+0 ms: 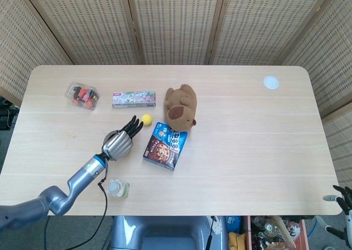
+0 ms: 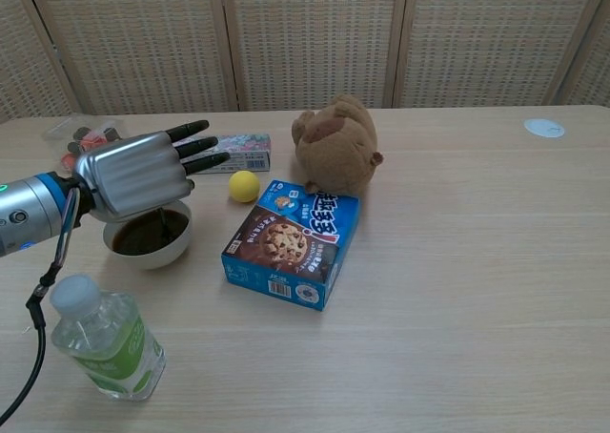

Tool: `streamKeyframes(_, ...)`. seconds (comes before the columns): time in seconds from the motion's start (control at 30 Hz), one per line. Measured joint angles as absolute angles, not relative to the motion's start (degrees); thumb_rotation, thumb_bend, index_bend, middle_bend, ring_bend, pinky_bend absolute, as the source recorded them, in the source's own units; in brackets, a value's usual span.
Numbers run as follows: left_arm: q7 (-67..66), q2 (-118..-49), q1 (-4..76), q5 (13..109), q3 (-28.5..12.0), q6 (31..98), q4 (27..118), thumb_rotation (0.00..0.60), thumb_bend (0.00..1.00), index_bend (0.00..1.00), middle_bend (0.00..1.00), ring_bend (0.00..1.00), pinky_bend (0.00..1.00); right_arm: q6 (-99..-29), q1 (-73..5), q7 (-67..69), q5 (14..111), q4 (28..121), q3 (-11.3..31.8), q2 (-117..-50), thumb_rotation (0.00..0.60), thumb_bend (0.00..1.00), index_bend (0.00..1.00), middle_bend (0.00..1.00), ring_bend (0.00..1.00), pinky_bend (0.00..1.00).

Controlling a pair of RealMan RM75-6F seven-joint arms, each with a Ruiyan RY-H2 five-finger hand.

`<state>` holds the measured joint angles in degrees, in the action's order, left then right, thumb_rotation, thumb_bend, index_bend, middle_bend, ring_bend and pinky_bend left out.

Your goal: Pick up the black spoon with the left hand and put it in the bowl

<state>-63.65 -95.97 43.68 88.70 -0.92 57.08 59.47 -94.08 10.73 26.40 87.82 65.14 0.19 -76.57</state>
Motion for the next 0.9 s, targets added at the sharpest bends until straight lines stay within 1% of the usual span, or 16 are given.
streamKeyframes(0.2,-63.0,-96.5,43.4,87.0,-1.9,57.0,57.6,0.6,0.46,0.62,0.02,0.0,0.0,-93.9,10.6,26.3,87.9,65.2,0.2,-76.6,0.6,0.3,0.43,0.27,0.13,0.24)
streamKeyframes(0.4,-62.3,-96.4,42.7,86.1,-2.0,57.3,56.4,0.6,0.46,0.62,0.02,0.0,0.0,-93.8,10.5,26.2,88.0,65.3,0.2,-76.6,0.6,0.3,0.43,0.27,0.13,0.24)
streamKeyframes(0.63,-60.6,-94.6,41.2,85.0,-1.8,58.1,57.9,0.6,0.46,0.62,0.0,0.0,0.0,-93.8,10.4,26.0,88.2,65.6,0.2,-76.5,0.6,0.3,0.43,0.27,0.13,0.24)
streamKeyframes(0.67,-60.7,-94.6,41.2,84.9,-1.8,58.1,58.0,0.6,0.46,0.59,0.0,0.0,0.0,-93.9,10.4,26.0,88.3,65.6,0.2,-76.5,0.6,0.3,0.43,0.27,0.13,0.24)
streamKeyframes(0.7,-60.9,-94.5,41.1,84.7,-1.8,58.1,58.2,0.6,0.46,0.54,0.0,0.0,0.0,-93.9,10.3,25.9,88.3,65.7,0.2,-76.5,0.6,0.3,0.43,0.27,0.13,0.24)
streamKeyframes(0.8,-62.2,-94.2,40.8,83.7,-2.0,58.0,59.1,0.6,0.46,0.3,0.0,0.0,0.0,-94.1,10.3,25.8,88.4,65.9,0.2,-76.4,0.6,0.3,0.43,0.27,0.13,0.24)
streamKeyframes(0.9,-64.1,-94.0,40.4,82.5,-2.3,58.1,60.5,0.6,0.46,0.15,0.0,0.0,0.0,-94.2,10.4,25.7,88.4,66.0,0.2,-76.3,0.6,0.3,0.43,0.27,0.13,0.24)
